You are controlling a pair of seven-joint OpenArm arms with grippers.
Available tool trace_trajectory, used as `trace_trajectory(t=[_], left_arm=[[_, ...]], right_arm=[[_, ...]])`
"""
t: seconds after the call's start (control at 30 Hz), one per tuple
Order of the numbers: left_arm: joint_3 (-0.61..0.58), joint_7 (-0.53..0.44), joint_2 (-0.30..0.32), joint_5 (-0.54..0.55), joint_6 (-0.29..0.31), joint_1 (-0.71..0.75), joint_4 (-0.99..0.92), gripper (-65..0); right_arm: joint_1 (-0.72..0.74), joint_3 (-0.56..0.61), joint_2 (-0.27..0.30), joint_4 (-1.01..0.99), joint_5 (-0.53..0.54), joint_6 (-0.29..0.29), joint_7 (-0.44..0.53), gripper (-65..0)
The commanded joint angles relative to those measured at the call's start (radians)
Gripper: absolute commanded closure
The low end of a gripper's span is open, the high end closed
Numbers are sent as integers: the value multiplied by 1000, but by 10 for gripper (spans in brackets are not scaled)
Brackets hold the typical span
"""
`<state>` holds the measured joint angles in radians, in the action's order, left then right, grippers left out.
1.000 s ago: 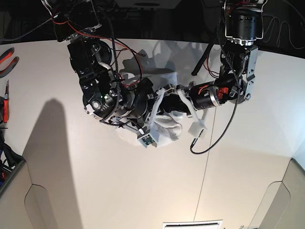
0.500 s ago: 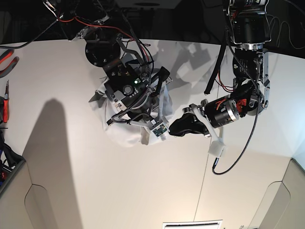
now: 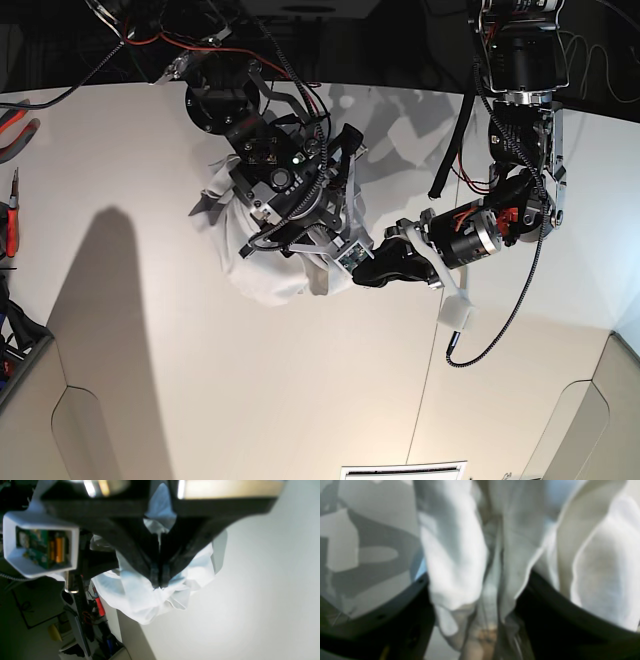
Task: Layout the t-shirt on the table in an organized manner, then fold the t-shirt properly
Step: 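Press the bundle down with the right gripper and withdraw the left gripper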
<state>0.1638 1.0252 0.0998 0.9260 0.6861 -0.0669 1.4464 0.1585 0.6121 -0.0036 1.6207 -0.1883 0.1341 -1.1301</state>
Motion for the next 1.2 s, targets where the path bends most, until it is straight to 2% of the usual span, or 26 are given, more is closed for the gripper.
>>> trace_trajectory(t=[0.0,0.23,0.33,0.53,0.63,0.7,0.73,0.83,0.93,1.07,1.17], left_arm=[[1,-11,8,28,12,-23,20,0],[1,-27,91,26,12,-103,20,0],[1,-27,121,-21,12,-137,20,0],[1,-34,135,-98,12,-148,20,0],[1,-34,136,-101,12,-148,20,0],[1,-35,136,-101,12,-149,20,0],[1,-35,136,-101,12,-149,20,0],[1,-35,136,-101,12,-149,20,0],[1,-35,137,-108,12,-149,20,0],[1,-65,137,-178,12,-149,20,0],[1,-87,137,-217,12,-149,20,0]], right_arm=[[16,0,-11,34,2,4,4,-269],[16,0,-10,174,29,5,4,-269],[15,0,-10,195,67,27,4,-269],[15,0,-11,193,121,39,5,-270],[15,0,-11,193,122,39,5,-270],[15,0,-11,193,160,39,5,-270],[15,0,-11,193,197,46,5,-270],[15,0,-11,193,332,125,5,-270],[15,0,-11,195,403,167,5,-270],[16,0,-11,208,411,207,8,-269],[16,-2,-10,265,343,214,5,-260]])
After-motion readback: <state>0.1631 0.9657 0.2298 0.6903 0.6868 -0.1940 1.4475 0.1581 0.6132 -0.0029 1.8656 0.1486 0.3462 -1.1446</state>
